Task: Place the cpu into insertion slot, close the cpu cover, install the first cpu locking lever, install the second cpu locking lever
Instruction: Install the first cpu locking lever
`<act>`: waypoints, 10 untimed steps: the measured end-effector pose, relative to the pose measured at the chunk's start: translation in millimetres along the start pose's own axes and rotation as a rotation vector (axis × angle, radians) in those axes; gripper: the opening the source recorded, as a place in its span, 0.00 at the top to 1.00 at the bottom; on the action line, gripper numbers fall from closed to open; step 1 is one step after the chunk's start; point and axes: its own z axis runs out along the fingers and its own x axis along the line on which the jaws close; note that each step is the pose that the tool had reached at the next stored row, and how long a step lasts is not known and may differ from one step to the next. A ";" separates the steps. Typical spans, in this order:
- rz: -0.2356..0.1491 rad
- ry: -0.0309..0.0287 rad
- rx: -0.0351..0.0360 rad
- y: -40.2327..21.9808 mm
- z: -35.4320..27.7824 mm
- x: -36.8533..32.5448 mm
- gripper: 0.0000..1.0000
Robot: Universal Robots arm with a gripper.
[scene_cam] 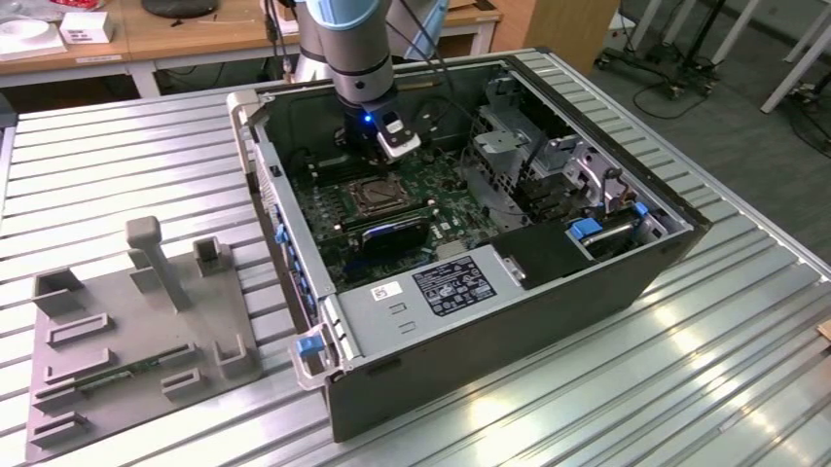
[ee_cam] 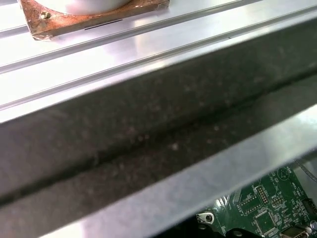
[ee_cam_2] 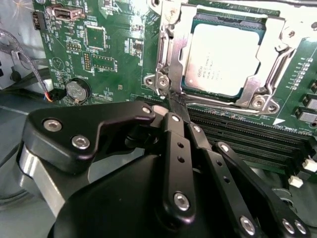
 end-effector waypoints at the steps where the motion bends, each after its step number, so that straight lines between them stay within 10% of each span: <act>1: 0.000 0.0000 0.0000 0.2 -1.0 -0.2 0.89; 10: 0.000 0.0002 -0.0001 2.2 -9.7 -2.0 0.89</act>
